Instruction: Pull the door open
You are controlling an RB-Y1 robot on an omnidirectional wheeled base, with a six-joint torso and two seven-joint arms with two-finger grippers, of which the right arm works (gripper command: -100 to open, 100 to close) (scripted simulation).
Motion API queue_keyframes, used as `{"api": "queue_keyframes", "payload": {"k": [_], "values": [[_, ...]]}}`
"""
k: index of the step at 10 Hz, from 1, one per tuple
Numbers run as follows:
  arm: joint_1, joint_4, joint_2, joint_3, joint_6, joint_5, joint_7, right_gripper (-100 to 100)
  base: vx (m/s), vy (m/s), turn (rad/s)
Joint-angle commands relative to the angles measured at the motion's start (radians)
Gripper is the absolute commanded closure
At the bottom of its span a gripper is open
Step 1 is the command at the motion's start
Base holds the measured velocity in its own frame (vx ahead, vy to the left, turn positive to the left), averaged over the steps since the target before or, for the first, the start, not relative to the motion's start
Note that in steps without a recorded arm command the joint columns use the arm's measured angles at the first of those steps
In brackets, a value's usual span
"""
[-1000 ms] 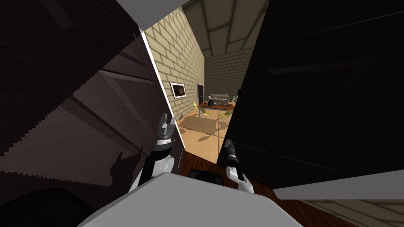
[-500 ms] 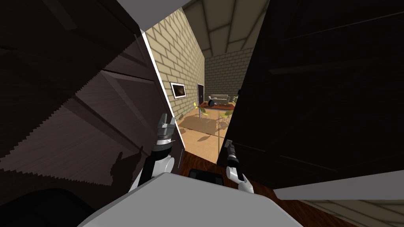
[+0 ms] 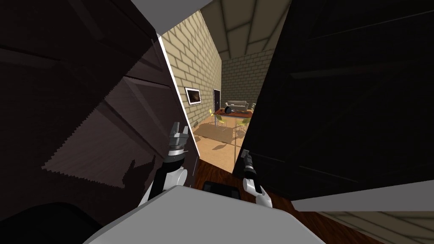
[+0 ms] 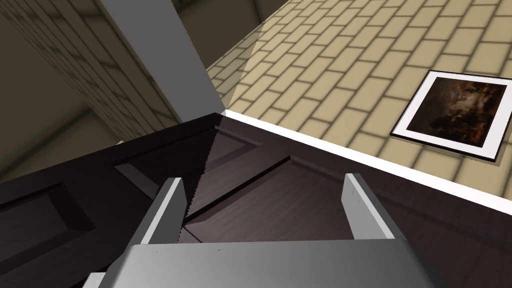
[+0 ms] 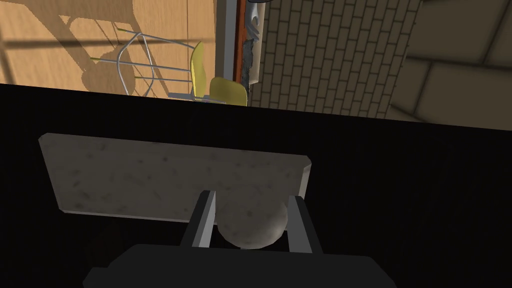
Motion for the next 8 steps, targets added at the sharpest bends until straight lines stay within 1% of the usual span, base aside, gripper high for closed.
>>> {"api": "queue_keyframes", "payload": {"k": [1,4,6,8], "values": [[0.013,-0.006,-0.010,-0.002,0.005,-0.003,-0.002,100,-0.182,0.002,0.058],[0.013,-0.007,-0.025,0.006,0.004,-0.003,-0.013,100,-0.209,-0.039,0.080],[0.014,-0.008,-0.035,0.012,0.003,-0.003,-0.023,100,-0.185,-0.012,0.065],[0.014,-0.008,-0.050,0.024,0.001,0.000,-0.041,100,-0.199,-0.028,0.078]]}}
